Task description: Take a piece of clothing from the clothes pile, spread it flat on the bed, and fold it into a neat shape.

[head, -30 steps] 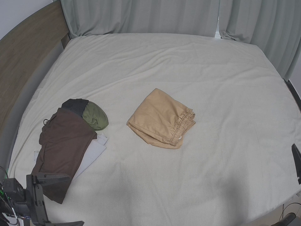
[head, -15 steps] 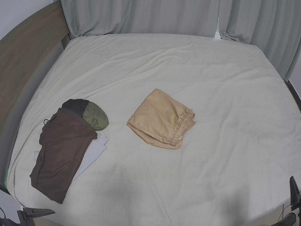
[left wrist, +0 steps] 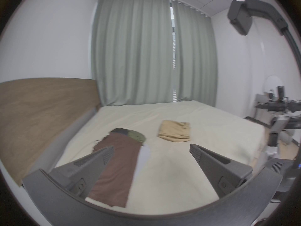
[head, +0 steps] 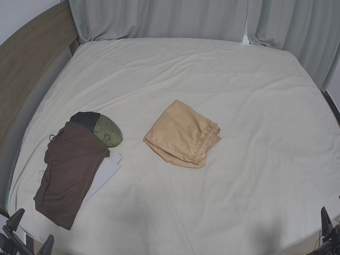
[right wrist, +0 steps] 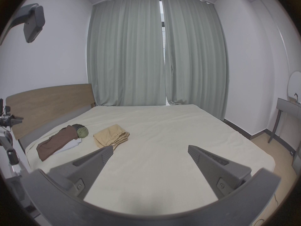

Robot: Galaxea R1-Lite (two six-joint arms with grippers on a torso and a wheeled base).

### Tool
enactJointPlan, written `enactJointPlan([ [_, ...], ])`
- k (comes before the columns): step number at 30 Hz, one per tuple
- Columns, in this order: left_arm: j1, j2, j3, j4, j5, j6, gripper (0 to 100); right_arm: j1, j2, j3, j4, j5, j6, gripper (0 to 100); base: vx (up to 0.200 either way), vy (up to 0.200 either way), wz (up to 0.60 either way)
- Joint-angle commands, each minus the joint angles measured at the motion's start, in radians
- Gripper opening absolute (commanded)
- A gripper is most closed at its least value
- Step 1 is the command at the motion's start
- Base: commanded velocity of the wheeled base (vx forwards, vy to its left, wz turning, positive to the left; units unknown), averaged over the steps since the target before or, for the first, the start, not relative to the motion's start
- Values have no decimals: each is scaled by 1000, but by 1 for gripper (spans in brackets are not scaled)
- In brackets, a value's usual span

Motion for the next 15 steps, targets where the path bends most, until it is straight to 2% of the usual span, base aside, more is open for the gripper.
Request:
enactJointPlan([
  [1,108,-69,18,7,104,23,100,-4,-17,17,48,18,-50,100,0,0,0],
  [5,99,-80,18,6,159,12,100,0,-17,16,59,15,-28,100,0,0,0],
  [7,99,-80,18,26,212,0,100,0,-17,17,56,11,-24,100,0,0,0],
  [10,99,-81,18,26,216,-2,100,0,-17,16,57,9,-32,100,0,0,0],
  [15,94,-80,16,98,199,-71,100,0,-17,17,57,11,-32,100,0,0,0],
])
